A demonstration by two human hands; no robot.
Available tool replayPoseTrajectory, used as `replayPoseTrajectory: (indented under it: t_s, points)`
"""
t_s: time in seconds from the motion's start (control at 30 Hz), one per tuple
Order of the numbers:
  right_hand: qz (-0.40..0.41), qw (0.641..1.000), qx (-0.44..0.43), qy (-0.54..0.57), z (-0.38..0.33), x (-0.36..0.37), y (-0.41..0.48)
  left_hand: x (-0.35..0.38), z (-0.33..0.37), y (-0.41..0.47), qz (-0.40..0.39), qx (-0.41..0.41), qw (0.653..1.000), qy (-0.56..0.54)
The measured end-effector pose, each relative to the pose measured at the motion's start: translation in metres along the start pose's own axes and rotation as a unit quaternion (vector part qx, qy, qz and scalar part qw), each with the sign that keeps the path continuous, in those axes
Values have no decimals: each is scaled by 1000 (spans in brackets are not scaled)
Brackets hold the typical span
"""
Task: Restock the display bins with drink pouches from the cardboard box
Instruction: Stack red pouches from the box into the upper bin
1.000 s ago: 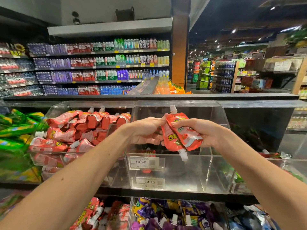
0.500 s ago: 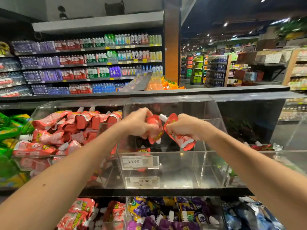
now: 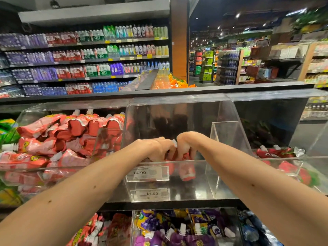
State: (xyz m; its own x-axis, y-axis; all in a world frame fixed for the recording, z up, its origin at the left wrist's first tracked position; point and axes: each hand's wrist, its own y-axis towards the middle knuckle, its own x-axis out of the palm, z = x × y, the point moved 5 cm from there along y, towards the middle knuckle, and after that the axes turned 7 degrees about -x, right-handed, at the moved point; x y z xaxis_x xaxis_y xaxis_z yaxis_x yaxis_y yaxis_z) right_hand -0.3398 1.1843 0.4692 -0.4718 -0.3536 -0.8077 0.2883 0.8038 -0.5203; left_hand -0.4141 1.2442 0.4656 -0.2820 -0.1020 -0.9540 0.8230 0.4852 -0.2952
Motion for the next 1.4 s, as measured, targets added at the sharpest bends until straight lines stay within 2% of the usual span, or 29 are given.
replayPoseTrajectory:
  t_s: [0.17, 0.37, 0.47, 0.57, 0.7, 0.8, 0.9, 1.03, 1.13, 1.2, 1.27, 1.4]
  points:
    - [80, 989, -13, -126, -3, 1, 3, 7, -7, 2, -37, -5, 999, 23]
    - [23, 978, -45, -202, 3, 10, 7, 9, -13, 6, -25, -25, 999, -2]
    - [59, 982, -68, -168, -1, 7, 9, 9, -13, 6, -23, -29, 999, 3]
    - [68, 991, -79, -86, -2, 3, 8, 8, -13, 2, -22, -35, 999, -14]
    - [75, 992, -85, -51, -4, 6, -4, 3, -15, -10, -15, -50, 998, -44]
    - [152, 984, -94, 25, -7, -5, -22, -14, -19, -26, 61, -46, 993, -87]
    - [277, 939, -121, 162, -15, -20, -58, -39, -24, -58, 176, -24, 967, -184]
    - [471, 851, -182, 142, -28, -14, -133, -60, -23, -121, 289, 23, 916, -278]
    - [518, 810, -236, 143, -29, 33, -182, -46, -10, -174, 379, 52, 866, -322]
    - [527, 800, -260, 120, -19, 78, -206, -22, 9, -202, 410, 58, 855, -312]
    - [528, 803, -255, 108, 4, 128, -226, 12, 43, -221, 426, 78, 861, -266]
    - [494, 849, -154, 109, 88, 234, -259, 102, 138, -224, 386, 112, 892, -208]
